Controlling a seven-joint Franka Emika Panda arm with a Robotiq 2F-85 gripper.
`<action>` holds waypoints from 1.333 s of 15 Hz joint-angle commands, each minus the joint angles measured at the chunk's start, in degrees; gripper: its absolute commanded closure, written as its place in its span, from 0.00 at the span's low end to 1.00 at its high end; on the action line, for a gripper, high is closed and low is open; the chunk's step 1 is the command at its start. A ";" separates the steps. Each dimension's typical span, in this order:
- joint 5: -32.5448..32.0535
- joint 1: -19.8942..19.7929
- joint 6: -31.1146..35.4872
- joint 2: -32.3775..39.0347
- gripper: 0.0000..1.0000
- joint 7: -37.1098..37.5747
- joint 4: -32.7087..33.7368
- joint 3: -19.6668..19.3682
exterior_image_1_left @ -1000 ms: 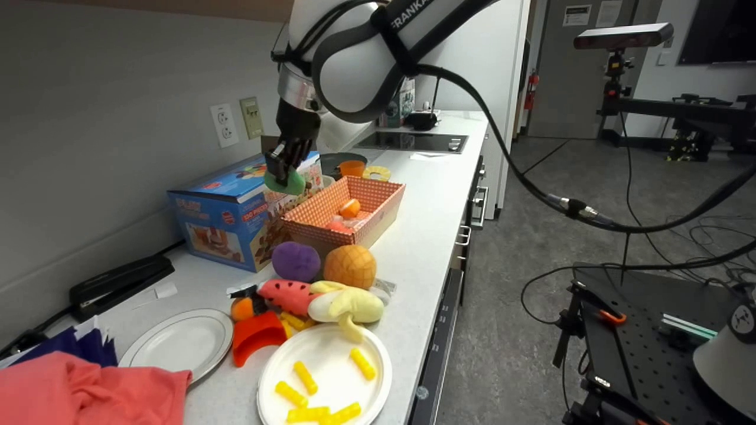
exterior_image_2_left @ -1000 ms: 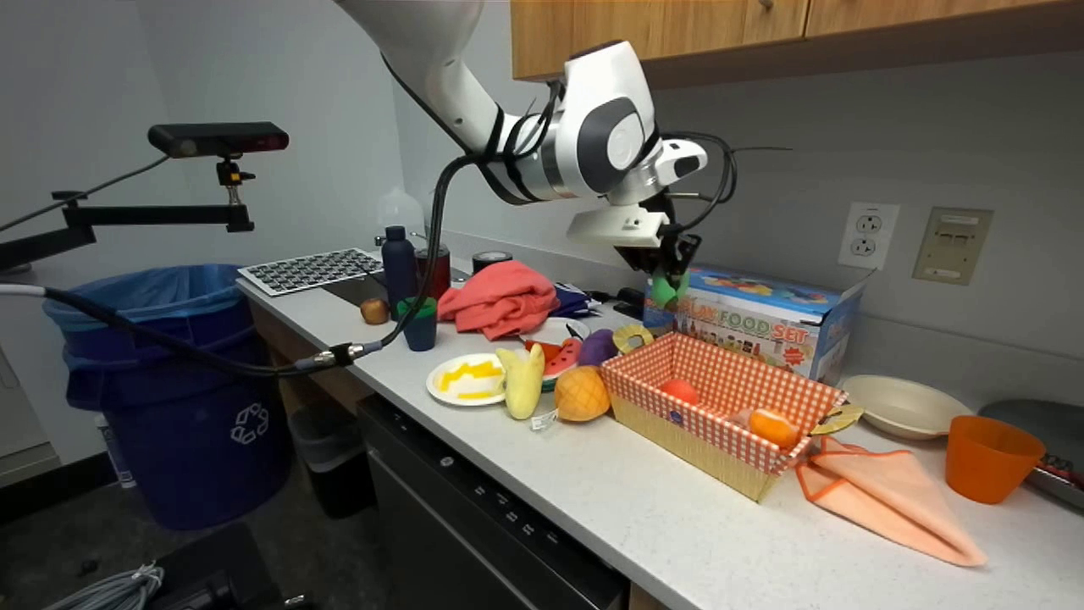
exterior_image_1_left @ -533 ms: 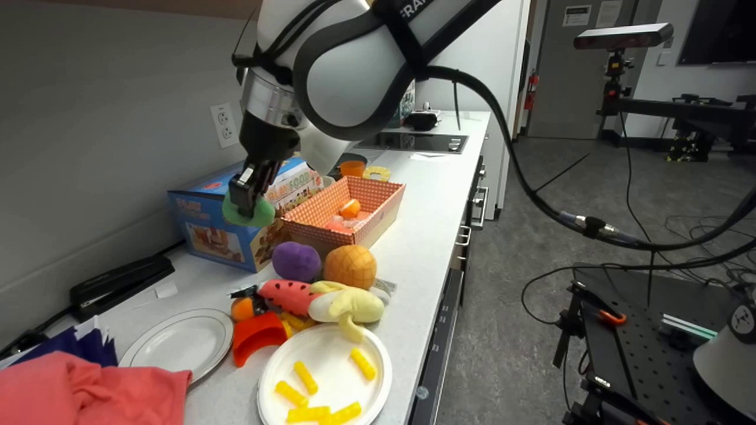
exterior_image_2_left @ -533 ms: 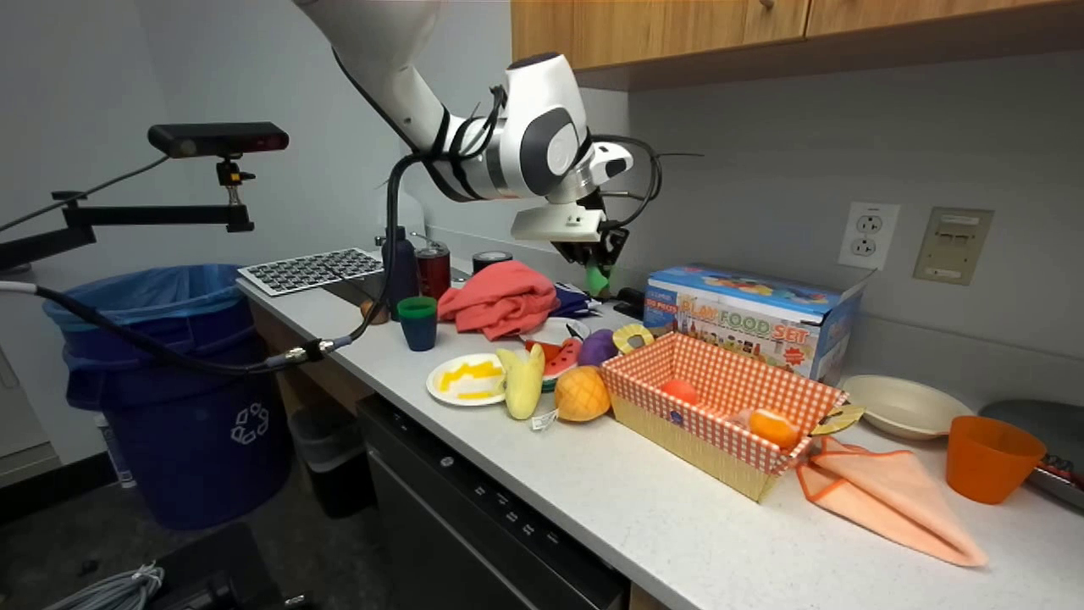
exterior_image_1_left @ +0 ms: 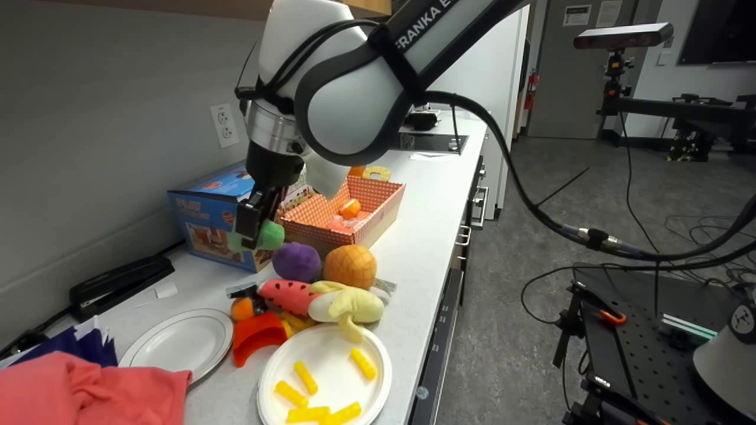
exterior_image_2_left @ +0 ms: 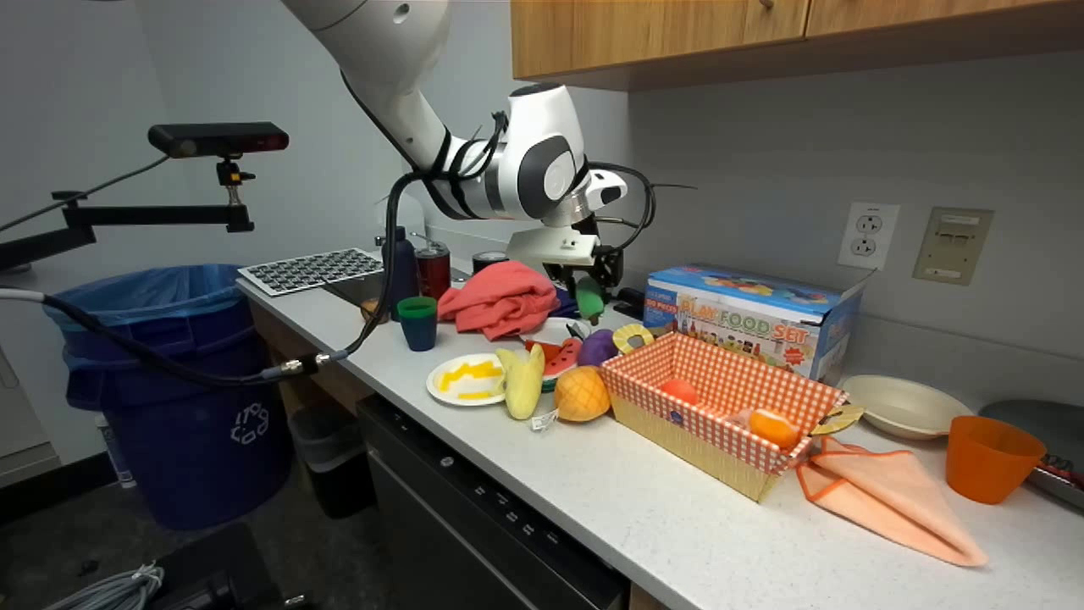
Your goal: Remove all the plush toys from the basket
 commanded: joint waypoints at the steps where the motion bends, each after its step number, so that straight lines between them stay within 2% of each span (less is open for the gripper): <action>1: 4.06 -1.88 -1.27 -1.45 0.03 -3.28 0.70 1.27; 4: 7.37 -3.60 -1.07 -3.04 0.00 -5.21 1.13 1.77; 8: 8.58 -5.19 -1.69 -3.75 0.00 -5.15 1.78 -0.13; 16: 4.01 -5.71 -4.77 1.35 0.00 -0.84 1.99 -8.12; 20: 2.16 -5.40 -7.77 5.01 0.00 0.92 3.19 -10.14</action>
